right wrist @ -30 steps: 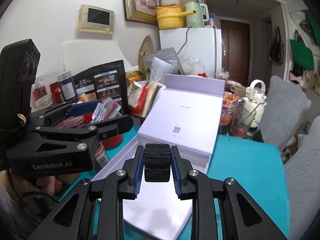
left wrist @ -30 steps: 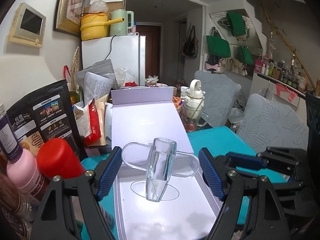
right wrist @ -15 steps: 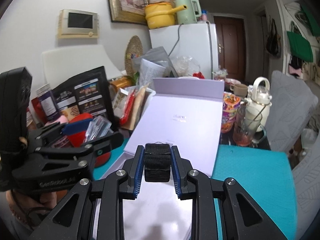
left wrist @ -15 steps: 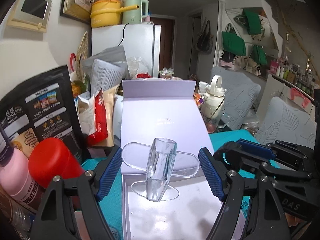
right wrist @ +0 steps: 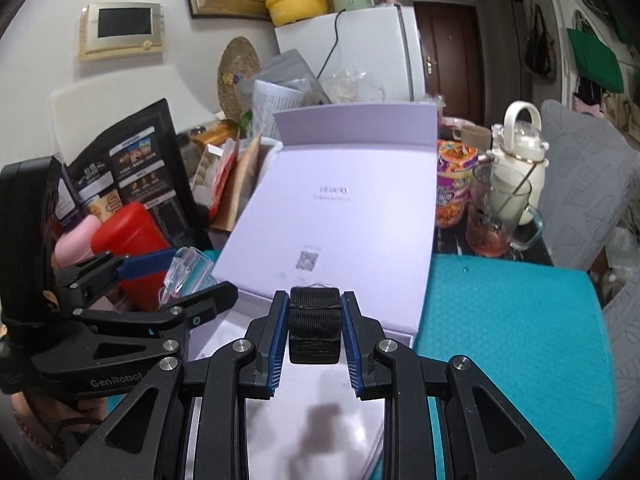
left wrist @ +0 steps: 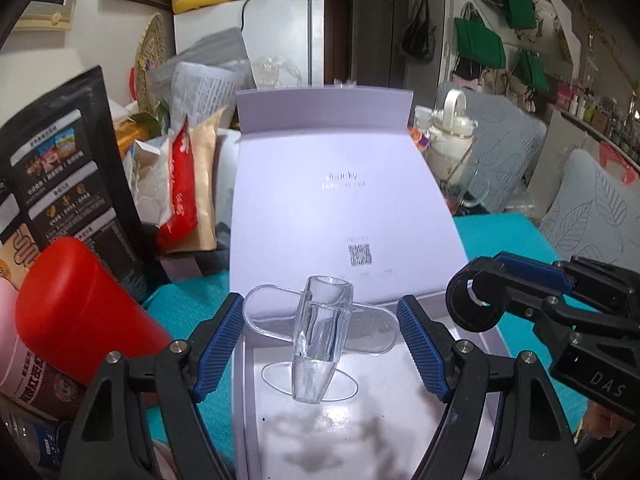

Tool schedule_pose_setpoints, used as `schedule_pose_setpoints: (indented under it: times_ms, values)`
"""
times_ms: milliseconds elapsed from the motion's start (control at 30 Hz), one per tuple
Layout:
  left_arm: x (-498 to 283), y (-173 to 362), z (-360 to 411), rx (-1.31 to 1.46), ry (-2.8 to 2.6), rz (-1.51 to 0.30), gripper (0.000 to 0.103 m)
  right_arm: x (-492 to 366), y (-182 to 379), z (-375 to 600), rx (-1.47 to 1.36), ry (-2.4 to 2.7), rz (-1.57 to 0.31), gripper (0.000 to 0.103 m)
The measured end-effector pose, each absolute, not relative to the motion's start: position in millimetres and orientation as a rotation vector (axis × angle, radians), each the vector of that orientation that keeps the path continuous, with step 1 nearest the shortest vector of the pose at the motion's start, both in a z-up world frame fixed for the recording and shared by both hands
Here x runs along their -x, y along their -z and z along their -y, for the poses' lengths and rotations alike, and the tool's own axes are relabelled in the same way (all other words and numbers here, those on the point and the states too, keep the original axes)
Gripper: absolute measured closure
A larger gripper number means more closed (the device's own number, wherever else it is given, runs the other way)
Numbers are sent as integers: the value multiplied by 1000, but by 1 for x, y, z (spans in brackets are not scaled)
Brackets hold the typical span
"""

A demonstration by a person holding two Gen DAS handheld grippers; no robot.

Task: Organize rigid objects
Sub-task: 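Carry the clear piece into the white box with the left gripper while the right carries the ring, then open the left gripper releasing the clear piece while the right releases the ring in the box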

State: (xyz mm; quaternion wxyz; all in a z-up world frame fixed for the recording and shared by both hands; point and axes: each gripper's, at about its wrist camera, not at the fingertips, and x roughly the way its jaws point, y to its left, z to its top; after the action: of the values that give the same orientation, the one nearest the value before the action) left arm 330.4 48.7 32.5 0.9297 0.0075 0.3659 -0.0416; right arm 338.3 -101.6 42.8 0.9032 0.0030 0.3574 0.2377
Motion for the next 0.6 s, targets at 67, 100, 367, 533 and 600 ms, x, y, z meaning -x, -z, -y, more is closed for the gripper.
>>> schedule_pose_setpoints:
  times_ms: [67, 100, 367, 533, 600]
  values:
    - [-335, -24, -46, -20, 86, -774, 25, -343, -36, 103, -9, -488, -763, 77]
    - [-337, -21, -45, -23, 87, -784, 25, -345, -32, 103, -5, -484, -776, 77]
    - [-347, 3, -39, -44, 85, -853, 25, -355, -11, 103, 15, -465, -838, 77]
    - [-350, 4, -41, -25, 86, -872, 25, -356, -5, 100, 33, -456, -858, 77]
    - [-352, 6, -42, -23, 74, -888, 25, -356, -3, 98, 38, -455, -868, 77]
